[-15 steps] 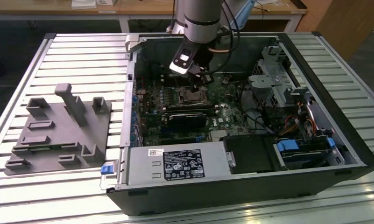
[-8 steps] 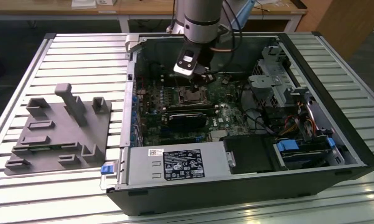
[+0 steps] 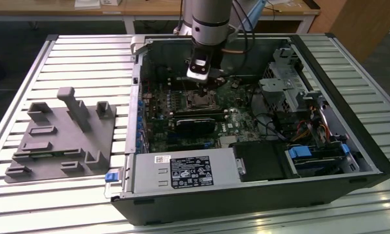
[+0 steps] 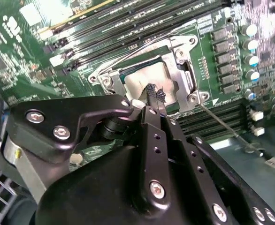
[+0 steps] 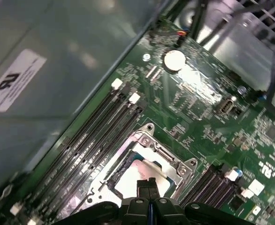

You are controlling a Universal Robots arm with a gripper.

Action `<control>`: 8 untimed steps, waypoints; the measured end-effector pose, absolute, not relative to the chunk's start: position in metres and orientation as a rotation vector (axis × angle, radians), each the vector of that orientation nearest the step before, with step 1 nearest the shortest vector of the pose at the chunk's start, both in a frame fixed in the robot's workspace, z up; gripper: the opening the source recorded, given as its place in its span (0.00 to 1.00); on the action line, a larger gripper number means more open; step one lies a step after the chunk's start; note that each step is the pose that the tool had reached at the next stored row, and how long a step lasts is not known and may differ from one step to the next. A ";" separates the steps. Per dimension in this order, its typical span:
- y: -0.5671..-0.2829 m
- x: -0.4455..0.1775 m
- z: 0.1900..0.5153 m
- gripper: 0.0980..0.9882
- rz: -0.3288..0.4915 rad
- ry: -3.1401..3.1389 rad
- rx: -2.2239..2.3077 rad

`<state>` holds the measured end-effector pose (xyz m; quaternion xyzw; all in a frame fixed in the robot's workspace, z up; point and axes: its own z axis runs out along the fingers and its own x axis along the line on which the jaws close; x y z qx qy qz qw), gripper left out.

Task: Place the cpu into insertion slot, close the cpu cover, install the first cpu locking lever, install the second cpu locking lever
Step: 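Close the cpu cover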

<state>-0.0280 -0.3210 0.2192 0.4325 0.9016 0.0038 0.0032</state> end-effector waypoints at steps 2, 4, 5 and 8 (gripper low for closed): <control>-0.321 -0.028 0.219 0.01 0.012 2.852 1.302; -0.321 -0.028 0.219 0.01 0.012 2.875 1.251; -0.321 -0.028 0.219 0.01 0.012 2.886 1.225; -0.321 -0.028 0.219 0.01 0.013 2.918 1.147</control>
